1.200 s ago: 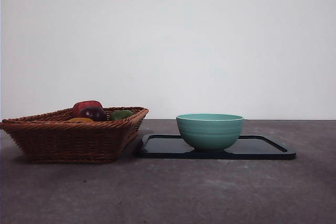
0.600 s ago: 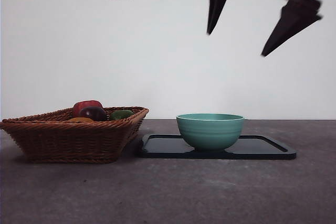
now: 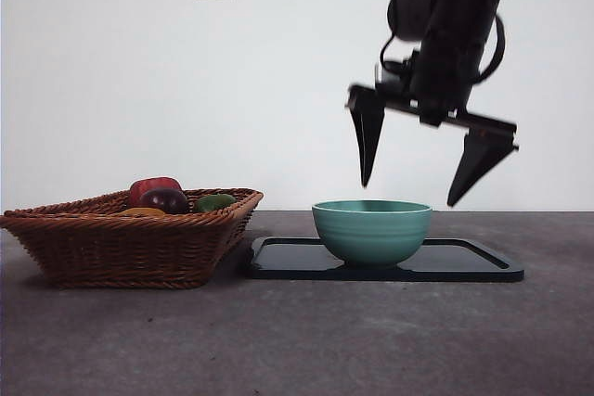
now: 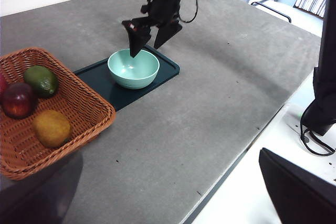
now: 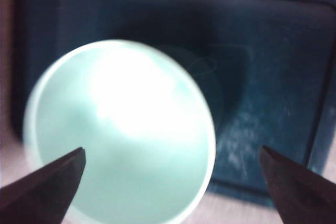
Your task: Pick up the wifruite, put it on the bowl, pick up the plate, put it on desk
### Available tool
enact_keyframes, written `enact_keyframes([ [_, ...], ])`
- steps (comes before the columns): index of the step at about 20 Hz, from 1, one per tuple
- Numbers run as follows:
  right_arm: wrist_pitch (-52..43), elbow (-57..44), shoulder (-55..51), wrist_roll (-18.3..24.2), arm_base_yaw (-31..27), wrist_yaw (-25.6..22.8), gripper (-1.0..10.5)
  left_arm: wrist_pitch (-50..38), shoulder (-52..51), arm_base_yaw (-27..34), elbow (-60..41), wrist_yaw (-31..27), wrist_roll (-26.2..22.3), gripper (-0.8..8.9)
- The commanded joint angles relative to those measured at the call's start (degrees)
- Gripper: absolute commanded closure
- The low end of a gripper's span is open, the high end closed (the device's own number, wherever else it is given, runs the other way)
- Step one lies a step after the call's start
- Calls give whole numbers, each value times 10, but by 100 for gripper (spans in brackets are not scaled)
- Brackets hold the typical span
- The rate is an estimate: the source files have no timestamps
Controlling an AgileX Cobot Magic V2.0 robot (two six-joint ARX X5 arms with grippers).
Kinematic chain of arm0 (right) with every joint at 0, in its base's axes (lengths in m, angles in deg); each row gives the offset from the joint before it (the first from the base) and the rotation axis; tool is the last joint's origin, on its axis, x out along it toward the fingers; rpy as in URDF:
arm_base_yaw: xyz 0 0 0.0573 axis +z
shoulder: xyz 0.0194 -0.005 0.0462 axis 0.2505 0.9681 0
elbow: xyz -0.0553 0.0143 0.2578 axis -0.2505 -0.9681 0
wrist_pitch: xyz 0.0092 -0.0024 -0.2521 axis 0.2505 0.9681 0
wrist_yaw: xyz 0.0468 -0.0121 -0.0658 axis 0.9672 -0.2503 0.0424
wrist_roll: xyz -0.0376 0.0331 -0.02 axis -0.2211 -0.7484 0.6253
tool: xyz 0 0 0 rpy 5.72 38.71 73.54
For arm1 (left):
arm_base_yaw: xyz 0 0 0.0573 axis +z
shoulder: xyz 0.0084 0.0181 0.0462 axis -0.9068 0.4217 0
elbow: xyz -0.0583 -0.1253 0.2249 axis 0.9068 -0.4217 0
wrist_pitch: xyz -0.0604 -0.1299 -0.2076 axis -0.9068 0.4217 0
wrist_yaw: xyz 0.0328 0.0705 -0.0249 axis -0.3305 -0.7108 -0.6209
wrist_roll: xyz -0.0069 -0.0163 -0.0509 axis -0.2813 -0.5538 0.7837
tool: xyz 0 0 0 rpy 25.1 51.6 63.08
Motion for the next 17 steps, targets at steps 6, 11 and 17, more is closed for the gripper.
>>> enact_keyframes([
  [6, -15, 14, 47, 4, -2, 0, 716, -6, 1, -4, 6, 3, -3, 188],
  [11, -4, 13, 47, 5, -2, -14, 945, -6, 1, -4, 6, 3, -3, 188],
  [17, 32, 14, 33, 10, -3, -15, 943, -6, 1, -4, 6, 3, -3, 188],
])
